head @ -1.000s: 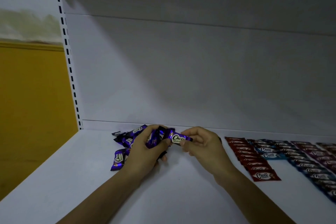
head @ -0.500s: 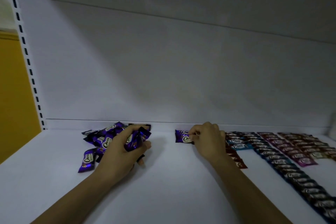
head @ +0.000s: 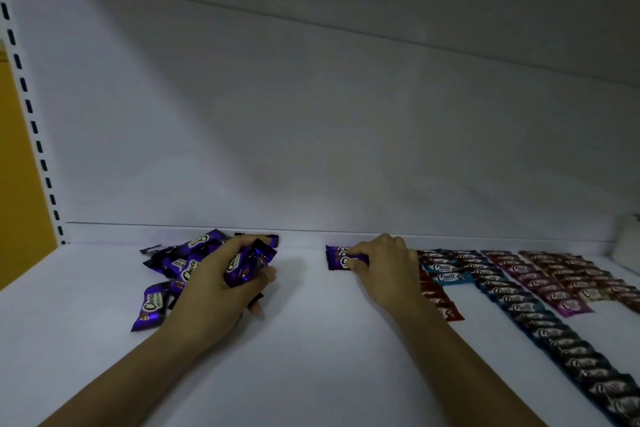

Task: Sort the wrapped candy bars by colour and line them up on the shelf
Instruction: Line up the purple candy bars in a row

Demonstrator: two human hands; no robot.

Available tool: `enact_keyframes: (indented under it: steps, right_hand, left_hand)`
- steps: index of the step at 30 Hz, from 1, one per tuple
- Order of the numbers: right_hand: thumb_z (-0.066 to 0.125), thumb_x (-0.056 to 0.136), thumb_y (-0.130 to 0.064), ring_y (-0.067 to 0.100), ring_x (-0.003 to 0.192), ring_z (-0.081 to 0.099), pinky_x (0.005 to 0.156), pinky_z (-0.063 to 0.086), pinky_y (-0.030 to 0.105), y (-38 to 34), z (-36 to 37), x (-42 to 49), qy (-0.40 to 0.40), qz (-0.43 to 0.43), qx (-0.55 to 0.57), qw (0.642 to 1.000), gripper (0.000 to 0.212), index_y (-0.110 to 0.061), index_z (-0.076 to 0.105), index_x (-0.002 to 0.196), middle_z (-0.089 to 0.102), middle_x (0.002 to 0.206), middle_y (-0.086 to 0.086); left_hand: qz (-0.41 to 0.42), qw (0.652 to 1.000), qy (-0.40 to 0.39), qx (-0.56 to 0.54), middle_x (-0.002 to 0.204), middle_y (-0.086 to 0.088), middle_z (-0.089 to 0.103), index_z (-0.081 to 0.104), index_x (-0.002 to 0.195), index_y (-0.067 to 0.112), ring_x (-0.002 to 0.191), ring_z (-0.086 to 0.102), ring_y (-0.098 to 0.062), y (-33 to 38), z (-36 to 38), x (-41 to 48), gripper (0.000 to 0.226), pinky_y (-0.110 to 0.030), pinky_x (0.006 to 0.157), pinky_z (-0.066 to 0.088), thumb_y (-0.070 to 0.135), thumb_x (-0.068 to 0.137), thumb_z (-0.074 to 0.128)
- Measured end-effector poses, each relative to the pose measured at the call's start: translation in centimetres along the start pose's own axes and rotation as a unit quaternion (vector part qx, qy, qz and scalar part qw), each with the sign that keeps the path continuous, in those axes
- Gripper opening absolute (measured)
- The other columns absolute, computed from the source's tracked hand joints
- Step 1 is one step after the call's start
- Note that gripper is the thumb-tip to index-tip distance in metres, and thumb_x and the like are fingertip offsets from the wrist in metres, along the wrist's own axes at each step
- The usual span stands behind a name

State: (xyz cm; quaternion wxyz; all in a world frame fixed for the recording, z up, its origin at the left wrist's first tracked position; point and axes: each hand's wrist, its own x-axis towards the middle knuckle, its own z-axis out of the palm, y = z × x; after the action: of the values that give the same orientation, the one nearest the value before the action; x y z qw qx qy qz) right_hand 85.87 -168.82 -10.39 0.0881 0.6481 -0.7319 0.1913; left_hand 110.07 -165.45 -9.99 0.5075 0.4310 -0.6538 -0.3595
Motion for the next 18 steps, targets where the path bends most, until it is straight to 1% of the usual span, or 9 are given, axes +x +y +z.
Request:
enact_keyframes:
  steps: [6,9,12,13,14,15,16,17,18]
  right_hand:
    - [0.05,0.095,-0.043,0.019,0.111,0.044,0.09,0.029,0.034,0.1,0.0,0.0,-0.002,0.008,-0.005,1.0,0.03,-0.04,0.06,0.123,0.055,0.118,-0.001]
    - [0.049,0.095,-0.043,0.019,0.111,0.044,0.089,0.028,0.033,0.0,0.0,0.0,-0.002,0.007,-0.005,1.0,0.03,-0.04,0.058,0.124,0.054,0.118,-0.001]
    - [0.049,0.096,-0.04,0.017,0.113,0.043,0.092,0.028,0.033,-0.4,-0.6,-0.3,-0.005,0.006,-0.011,1.0,0.032,-0.039,0.055,0.127,0.053,0.121,-0.003]
    - [0.05,0.095,-0.039,0.016,0.113,0.043,0.093,0.028,0.032,-0.8,-0.9,-0.5,0.005,0.002,0.007,1.0,0.031,-0.037,0.056,0.126,0.053,0.121,-0.004]
    - [0.052,0.095,-0.038,0.014,0.11,0.046,0.094,0.031,0.032,-1.3,-1.3,-0.8,0.021,-0.004,0.06,0.998,0.028,-0.034,0.06,0.121,0.056,0.117,-0.005]
    - [0.054,0.094,-0.038,0.011,0.102,0.052,0.092,0.037,0.031,-2.1,-1.8,-1.1,0.026,-0.007,0.156,0.987,0.021,-0.03,0.066,0.109,0.061,0.107,-0.006]
    - [0.057,0.092,-0.039,0.007,0.089,0.057,0.086,0.043,0.029,-3.1,-2.4,-1.6,0.011,-0.009,0.281,0.96,0.018,-0.027,0.07,0.093,0.066,0.092,-0.008]
    - [0.058,0.09,-0.042,0.003,0.076,0.06,0.078,0.047,0.025,-4.4,-3.2,-2.2,-0.034,-0.009,0.396,0.918,0.023,-0.025,0.071,0.08,0.067,0.078,-0.009]
    - [0.057,0.089,-0.045,0.0,0.067,0.06,0.072,0.048,0.018,-5.7,-3.9,-2.8,-0.095,-0.016,0.475,0.875,0.029,-0.025,0.071,0.073,0.068,0.069,-0.008]
  left_hand:
    - [-0.002,1.0,-0.001,-0.003,0.062,0.004,0.067,0.063,0.104,0.03,0.043,0.058,-0.01,0.2,-0.1,0.0,0.027,-0.022,0.036,0.039,0.011,0.085,0.069]
    - [-0.003,1.0,-0.004,-0.008,0.063,0.003,0.068,0.062,0.105,0.029,0.042,0.057,-0.009,0.3,-0.2,-0.1,0.026,-0.022,0.035,0.039,0.012,0.086,0.068]
    - [-0.01,0.999,-0.016,-0.03,0.077,0.005,0.072,0.061,0.111,0.029,0.044,0.059,-0.011,0.5,-0.1,-0.1,0.028,-0.022,0.036,0.039,0.012,0.089,0.064]
    - [-0.013,0.999,-0.024,-0.041,0.082,0.004,0.073,0.059,0.115,0.031,0.045,0.059,-0.012,0.6,0.0,-0.2,0.031,-0.022,0.037,0.039,0.011,0.09,0.062]
    - [-0.015,0.998,-0.034,-0.05,0.084,0.002,0.073,0.057,0.119,0.035,0.046,0.059,-0.013,0.7,0.0,-0.3,0.037,-0.023,0.037,0.039,0.011,0.091,0.06]
    - [-0.016,0.997,-0.045,-0.056,0.085,0.001,0.073,0.052,0.123,0.04,0.047,0.058,-0.013,0.8,0.0,-0.4,0.044,-0.023,0.039,0.04,0.01,0.092,0.059]
    - [-0.014,0.997,-0.057,-0.059,0.086,0.0,0.073,0.047,0.126,0.046,0.047,0.057,-0.013,0.9,0.0,-0.5,0.052,-0.023,0.04,0.04,0.009,0.092,0.058]
    - [-0.01,0.996,-0.069,-0.058,0.086,0.0,0.073,0.043,0.129,0.05,0.047,0.056,-0.012,0.9,0.0,-0.6,0.058,-0.022,0.041,0.04,0.007,0.092,0.058]
    - [-0.001,0.996,-0.081,-0.048,0.087,0.002,0.073,0.039,0.131,0.051,0.047,0.056,-0.011,1.0,0.0,-0.7,0.063,-0.021,0.042,0.041,0.006,0.092,0.059]
